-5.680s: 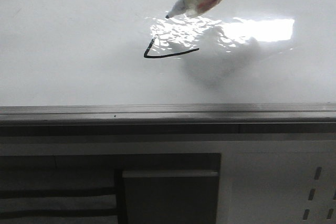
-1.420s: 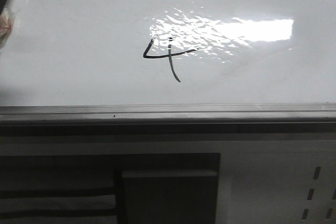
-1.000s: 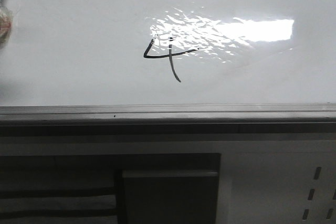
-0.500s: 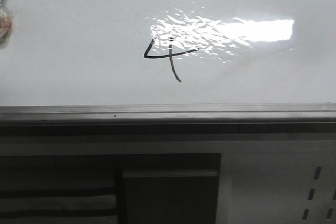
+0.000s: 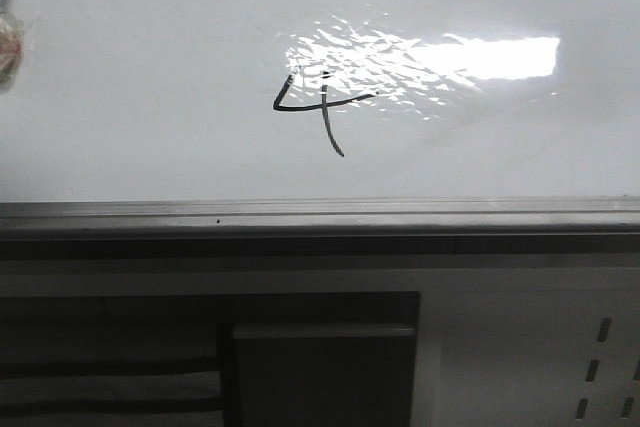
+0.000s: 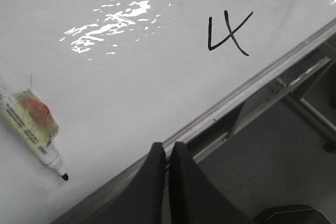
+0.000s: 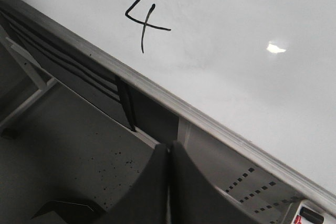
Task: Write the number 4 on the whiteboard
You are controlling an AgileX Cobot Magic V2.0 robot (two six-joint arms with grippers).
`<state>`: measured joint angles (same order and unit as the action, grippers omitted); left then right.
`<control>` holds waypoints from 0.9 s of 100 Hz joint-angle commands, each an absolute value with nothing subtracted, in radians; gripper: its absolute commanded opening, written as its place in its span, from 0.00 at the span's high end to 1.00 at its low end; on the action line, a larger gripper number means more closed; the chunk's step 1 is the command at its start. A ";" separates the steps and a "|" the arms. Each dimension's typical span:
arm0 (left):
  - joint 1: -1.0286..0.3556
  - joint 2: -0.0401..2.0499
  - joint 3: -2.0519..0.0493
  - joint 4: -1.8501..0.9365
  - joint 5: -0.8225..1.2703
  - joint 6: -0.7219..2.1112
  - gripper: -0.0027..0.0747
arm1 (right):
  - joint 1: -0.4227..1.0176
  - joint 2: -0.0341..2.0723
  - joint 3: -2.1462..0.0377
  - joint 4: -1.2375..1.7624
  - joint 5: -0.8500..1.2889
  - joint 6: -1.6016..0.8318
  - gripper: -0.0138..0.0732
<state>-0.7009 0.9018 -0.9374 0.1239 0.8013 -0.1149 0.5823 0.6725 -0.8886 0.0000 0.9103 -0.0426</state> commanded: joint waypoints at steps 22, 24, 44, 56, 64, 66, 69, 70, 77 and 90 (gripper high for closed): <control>-0.708 0.901 -0.972 0.130 0.739 -0.113 0.99 | 0.583 0.677 -0.914 -0.006 0.855 -0.042 0.92; -0.708 0.901 -0.972 0.130 0.739 -0.113 0.99 | 0.583 0.677 -0.914 -0.006 0.855 -0.042 0.92; -0.671 0.887 -0.947 0.167 0.708 -0.113 0.99 | 0.583 0.677 -0.914 -0.006 0.855 -0.042 0.92; -0.557 0.831 -0.859 0.145 0.574 -0.113 0.99 | 0.583 0.677 -0.914 -0.006 0.855 -0.042 0.92; -0.451 0.765 -0.753 0.053 0.454 -0.113 0.99 | 0.583 0.677 -0.914 -0.006 0.855 -0.042 0.92; -0.420 0.743 -0.722 0.027 0.422 -0.113 0.99 | 0.583 0.677 -0.914 -0.006 0.855 -0.042 0.92; -0.379 0.711 -0.679 -0.008 0.381 -0.113 0.99 | 0.583 0.677 -0.914 -0.006 0.855 -0.042 0.92; -0.359 0.693 -0.668 -0.025 0.371 -0.113 0.99 | 0.583 0.677 -0.914 -0.006 0.855 -0.042 0.92; -0.263 0.597 -0.553 -0.073 0.284 -0.113 0.99 | 0.583 0.677 -0.914 -0.006 0.855 -0.042 0.92; -0.136 0.402 -0.342 -0.077 0.166 -0.113 0.99 | 0.583 0.677 -0.914 -0.006 0.855 -0.042 0.92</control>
<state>-0.2003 0.5000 -0.4359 -0.0517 0.3327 -0.1149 0.5823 0.6725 -0.8886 0.0000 0.9165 -0.0405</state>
